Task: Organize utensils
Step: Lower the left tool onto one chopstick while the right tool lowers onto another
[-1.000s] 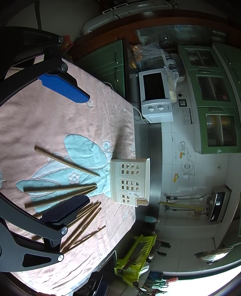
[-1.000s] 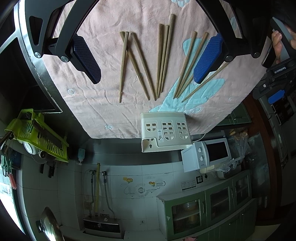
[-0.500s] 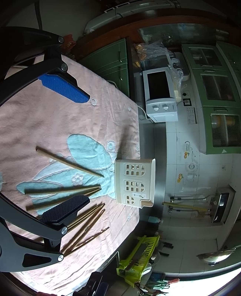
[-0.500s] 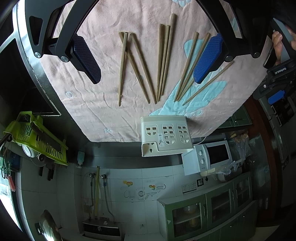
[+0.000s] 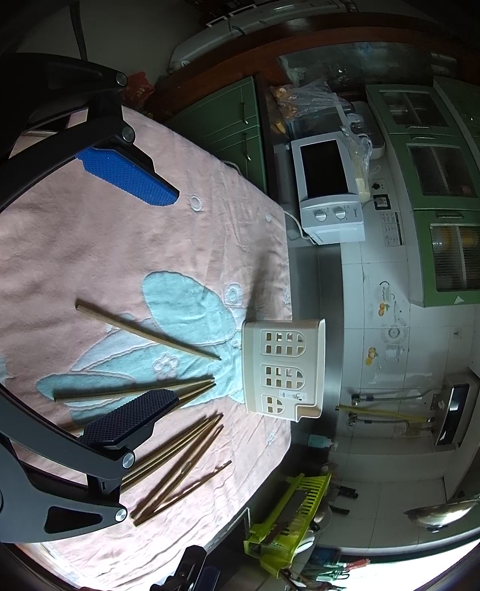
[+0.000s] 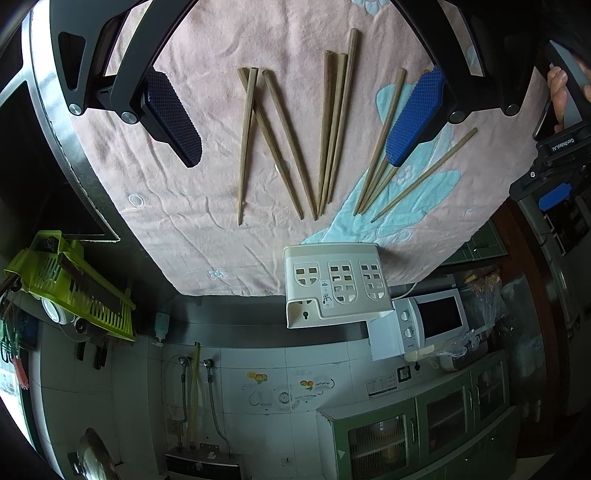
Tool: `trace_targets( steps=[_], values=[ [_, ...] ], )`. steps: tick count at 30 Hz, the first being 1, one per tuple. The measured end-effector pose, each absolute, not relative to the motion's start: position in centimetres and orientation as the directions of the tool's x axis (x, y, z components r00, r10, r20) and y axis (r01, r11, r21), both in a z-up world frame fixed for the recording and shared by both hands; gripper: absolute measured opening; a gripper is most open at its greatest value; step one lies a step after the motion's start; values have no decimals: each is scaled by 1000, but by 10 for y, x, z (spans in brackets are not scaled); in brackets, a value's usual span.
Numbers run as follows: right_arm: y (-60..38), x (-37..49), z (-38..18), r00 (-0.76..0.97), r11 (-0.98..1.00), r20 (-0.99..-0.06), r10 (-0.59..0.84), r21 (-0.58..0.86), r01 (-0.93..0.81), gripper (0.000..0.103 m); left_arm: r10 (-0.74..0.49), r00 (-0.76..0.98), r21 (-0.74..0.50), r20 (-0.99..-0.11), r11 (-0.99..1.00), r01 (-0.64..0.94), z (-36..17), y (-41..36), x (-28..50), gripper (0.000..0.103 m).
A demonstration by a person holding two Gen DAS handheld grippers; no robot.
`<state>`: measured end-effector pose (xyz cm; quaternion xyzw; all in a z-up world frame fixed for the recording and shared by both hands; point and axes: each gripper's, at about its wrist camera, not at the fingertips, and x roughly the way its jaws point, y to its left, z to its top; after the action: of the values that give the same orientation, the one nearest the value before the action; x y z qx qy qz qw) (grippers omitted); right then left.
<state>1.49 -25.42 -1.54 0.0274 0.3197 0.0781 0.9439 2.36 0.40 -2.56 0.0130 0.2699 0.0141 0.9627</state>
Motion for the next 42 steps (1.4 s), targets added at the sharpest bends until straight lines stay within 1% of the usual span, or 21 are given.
trace_targets(
  steps=[8, 12, 14, 16, 17, 19, 23, 26, 28, 30, 32, 34, 37, 38, 40, 42],
  values=[
    [-257, 20, -26, 769, 988, -619, 156, 100, -120, 97, 26, 829, 29, -558, 1000, -12, -39, 5, 31, 98],
    [-259, 21, -29, 764, 988, -627, 153, 102, -114, 97, 18, 816, 22, -577, 1000, -7, -45, 5, 34, 92],
    [-260, 22, -32, 760, 989, -632, 149, 101, -110, 97, 14, 813, 20, -582, 1000, -3, -47, 5, 36, 91],
    [-261, 23, -35, 756, 989, -638, 148, 102, -108, 97, 5, 808, 18, -589, 1000, 7, -50, 3, 38, 86],
    [-262, 23, -36, 753, 989, -641, 146, 102, -105, 96, -1, 806, 18, -592, 1000, 14, -51, 2, 39, 85],
    [-264, 25, -40, 747, 989, -649, 144, 103, -101, 96, -16, 803, 21, -596, 999, 35, -52, 1, 41, 80],
    [-266, 26, -46, 736, 991, -663, 137, 100, -93, 96, -49, 783, 7, -620, 998, 68, -58, 2, 49, 72],
    [-267, 26, -49, 733, 991, -668, 131, 103, -84, 95, -73, 765, 1, -640, 995, 96, -65, 3, 56, 64],
    [-269, 27, -52, 729, 991, -672, 130, 104, -80, 95, -86, 749, -3, -657, 994, 111, -71, 3, 61, 56],
    [-270, 28, -55, 723, 991, -679, 129, 104, -79, 93, -103, 735, -8, -670, 991, 131, -77, 1, 65, 54],
    [-271, 29, -59, 712, 990, -688, 139, 115, -82, 81, -119, 717, -12, -686, 988, 152, -83, -2, 68, 51],
    [-273, 31, -64, 701, 990, -699, 138, 119, -76, 80, -133, 697, -16, -704, 985, 171, -91, -4, 72, 46],
    [-276, 33, -71, 691, 989, -710, 139, 127, -69, 75, -135, 673, -11, -727, 983, 184, -100, -6, 77, 40],
    [-277, 34, -73, 687, 989, -713, 141, 131, -68, 74, -137, 667, -12, -732, 982, 189, -102, -6, 79, 39],
    [-280, 36, -75, 682, 989, -717, 141, 133, -64, 71, -136, 655, -11, -744, 982, 191, -107, -6, 82, 34],
    [-281, 38, -77, 679, 988, -719, 147, 143, -63, 69, -139, 645, -15, -752, 981, 194, -111, -4, 85, 31]
  ],
)
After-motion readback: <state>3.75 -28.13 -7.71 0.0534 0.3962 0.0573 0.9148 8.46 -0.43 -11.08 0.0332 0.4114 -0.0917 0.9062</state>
